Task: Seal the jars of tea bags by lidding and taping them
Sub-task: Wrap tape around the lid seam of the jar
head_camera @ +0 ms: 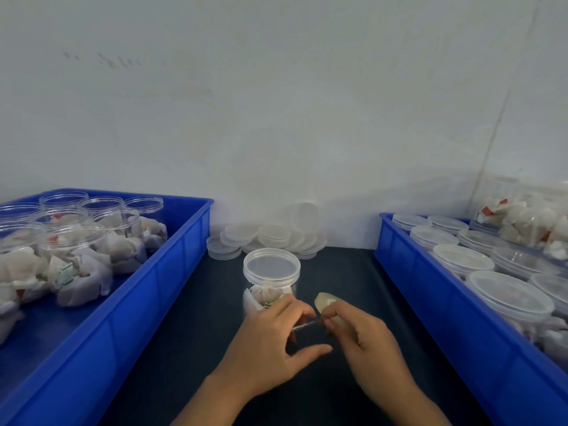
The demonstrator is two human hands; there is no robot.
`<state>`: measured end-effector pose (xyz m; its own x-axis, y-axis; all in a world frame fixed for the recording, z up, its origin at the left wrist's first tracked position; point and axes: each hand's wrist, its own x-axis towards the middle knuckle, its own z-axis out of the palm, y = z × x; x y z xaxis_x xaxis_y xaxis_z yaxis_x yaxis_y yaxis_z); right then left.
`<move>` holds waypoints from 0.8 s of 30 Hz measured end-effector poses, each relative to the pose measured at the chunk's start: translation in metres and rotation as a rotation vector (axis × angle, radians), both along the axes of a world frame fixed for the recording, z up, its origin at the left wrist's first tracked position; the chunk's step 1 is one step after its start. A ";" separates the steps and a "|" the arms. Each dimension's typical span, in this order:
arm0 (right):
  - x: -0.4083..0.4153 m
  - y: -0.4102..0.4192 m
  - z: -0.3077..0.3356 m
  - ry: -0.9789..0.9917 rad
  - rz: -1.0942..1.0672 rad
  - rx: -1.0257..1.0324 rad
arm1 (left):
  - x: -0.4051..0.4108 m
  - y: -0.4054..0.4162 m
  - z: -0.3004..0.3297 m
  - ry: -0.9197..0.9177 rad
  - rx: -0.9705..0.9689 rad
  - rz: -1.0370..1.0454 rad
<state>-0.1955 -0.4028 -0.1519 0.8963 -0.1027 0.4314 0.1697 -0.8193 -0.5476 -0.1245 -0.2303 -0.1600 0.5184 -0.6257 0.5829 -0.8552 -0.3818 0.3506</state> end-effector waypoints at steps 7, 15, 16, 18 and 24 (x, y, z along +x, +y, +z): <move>-0.001 0.011 0.009 -0.029 -0.012 -0.204 | -0.003 -0.001 0.006 -0.034 -0.190 0.008; 0.001 0.002 0.019 0.383 -0.047 -0.217 | 0.001 0.010 0.021 -0.158 -0.112 0.015; 0.000 0.000 0.019 0.402 -0.067 -0.230 | 0.001 0.011 0.022 -0.140 -0.111 0.017; 0.001 -0.004 0.017 0.375 -0.095 -0.172 | 0.003 0.013 0.024 -0.083 -0.109 0.023; 0.006 0.005 0.021 0.218 -0.056 0.162 | 0.010 0.019 0.027 0.009 -0.162 0.059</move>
<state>-0.1899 -0.3979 -0.1311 0.9572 -0.2065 0.2029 -0.0093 -0.7226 -0.6912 -0.1149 -0.2115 -0.1332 0.5572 -0.4928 0.6684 -0.8294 -0.3690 0.4193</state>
